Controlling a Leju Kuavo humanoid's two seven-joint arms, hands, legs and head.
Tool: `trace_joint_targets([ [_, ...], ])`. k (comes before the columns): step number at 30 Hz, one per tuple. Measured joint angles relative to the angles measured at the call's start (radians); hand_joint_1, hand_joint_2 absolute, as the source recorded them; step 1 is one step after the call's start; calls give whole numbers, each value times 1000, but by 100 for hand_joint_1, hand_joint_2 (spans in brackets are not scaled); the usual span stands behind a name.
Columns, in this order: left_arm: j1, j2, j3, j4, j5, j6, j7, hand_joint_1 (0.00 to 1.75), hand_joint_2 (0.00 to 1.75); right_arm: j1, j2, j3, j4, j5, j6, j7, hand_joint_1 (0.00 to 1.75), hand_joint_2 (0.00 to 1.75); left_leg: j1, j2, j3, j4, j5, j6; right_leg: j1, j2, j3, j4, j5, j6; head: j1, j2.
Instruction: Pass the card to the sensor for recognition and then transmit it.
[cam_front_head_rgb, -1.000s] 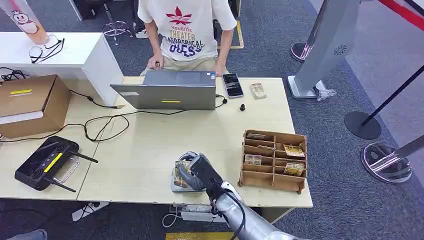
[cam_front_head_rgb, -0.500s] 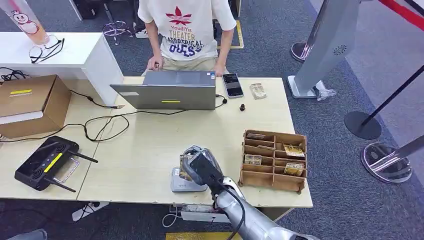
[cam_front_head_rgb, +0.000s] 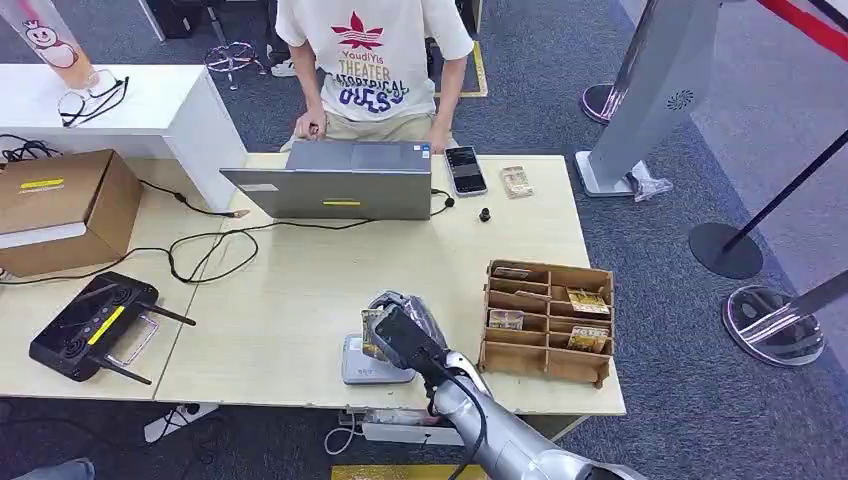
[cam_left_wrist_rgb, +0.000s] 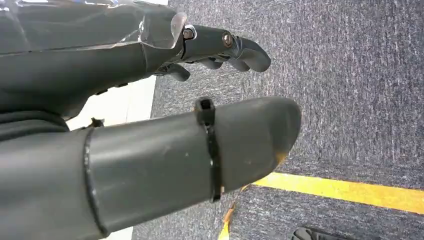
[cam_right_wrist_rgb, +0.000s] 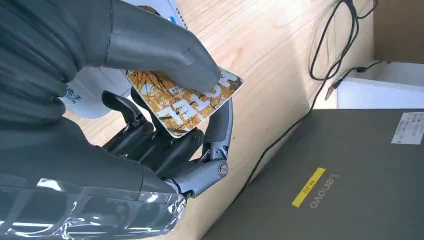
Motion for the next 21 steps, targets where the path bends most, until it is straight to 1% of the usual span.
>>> trace_joint_targets([
  [9,0,0,0,0,1,5,-6,0,0,9,2,22,10,27,4,-19,175,175,0,0,0,0,0,0,0,0,0,0,0,0,0,0],
  [14,0,0,0,0,1,4,-6,0,0,24,5,43,20,42,10,-11,175,175,0,0,0,0,0,0,0,0,0,0,0,0,0,0],
  [21,1,0,0,0,2,4,-8,0,0,28,5,51,34,53,7,11,175,175,0,0,0,0,0,0,0,0,0,0,0,0,0,0],
])
